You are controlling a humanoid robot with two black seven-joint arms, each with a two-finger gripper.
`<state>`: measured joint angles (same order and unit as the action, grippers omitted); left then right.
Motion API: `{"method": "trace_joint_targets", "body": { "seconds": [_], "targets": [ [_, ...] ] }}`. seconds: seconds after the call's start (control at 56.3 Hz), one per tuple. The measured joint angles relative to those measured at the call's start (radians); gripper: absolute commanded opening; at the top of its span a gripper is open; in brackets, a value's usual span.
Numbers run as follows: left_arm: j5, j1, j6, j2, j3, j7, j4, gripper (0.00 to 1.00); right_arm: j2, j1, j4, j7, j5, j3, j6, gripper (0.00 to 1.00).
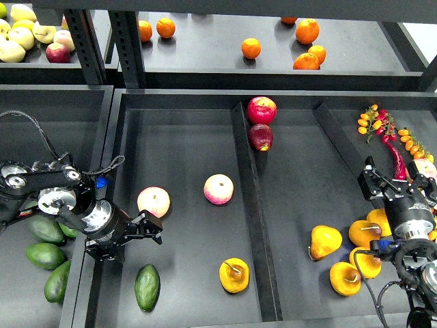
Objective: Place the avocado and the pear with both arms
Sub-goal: 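Reorient the left gripper and lower it onto the avocado, then close the left gripper around the green avocado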
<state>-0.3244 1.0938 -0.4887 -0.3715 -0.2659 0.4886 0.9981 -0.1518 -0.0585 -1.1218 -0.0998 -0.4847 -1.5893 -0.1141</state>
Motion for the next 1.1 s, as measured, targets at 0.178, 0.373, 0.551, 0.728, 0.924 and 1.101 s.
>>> {"method": "trace_joint_targets", "body": {
  "seconds": [0.178, 0.373, 0.551, 0.728, 0.924, 1.101],
  "targets": [
    [-0.04, -0.027, 0.0, 0.001, -0.027, 0.0, -0.003, 0.99, 0.002, -0.002, 0.005, 0.0, 0.0, 0.002, -0.001, 1.0],
    [-0.085, -0.066, 0.0, 0.017, -0.032, 0.0, -0.015, 0.99, 0.004, -0.007, 0.01, 0.0, 0.0, 0.004, -0.001, 1.0],
    [-0.091, -0.079, 0.0, 0.062, -0.032, 0.0, -0.031, 0.99, 0.006, -0.012, 0.014, 0.0, 0.001, 0.006, -0.001, 1.0],
    [-0.091, -0.079, 0.0, 0.092, -0.029, 0.0, -0.053, 0.99, 0.008, -0.013, 0.015, 0.0, 0.001, 0.006, -0.002, 1.0],
    [-0.091, -0.098, 0.0, 0.122, -0.017, 0.0, -0.105, 0.99, 0.009, -0.013, 0.015, 0.0, 0.0, 0.001, -0.004, 1.0],
    [-0.09, -0.116, 0.0, 0.148, -0.012, 0.0, -0.144, 0.99, 0.009, -0.013, 0.016, 0.0, 0.0, 0.0, -0.004, 1.0]
  ]
}}
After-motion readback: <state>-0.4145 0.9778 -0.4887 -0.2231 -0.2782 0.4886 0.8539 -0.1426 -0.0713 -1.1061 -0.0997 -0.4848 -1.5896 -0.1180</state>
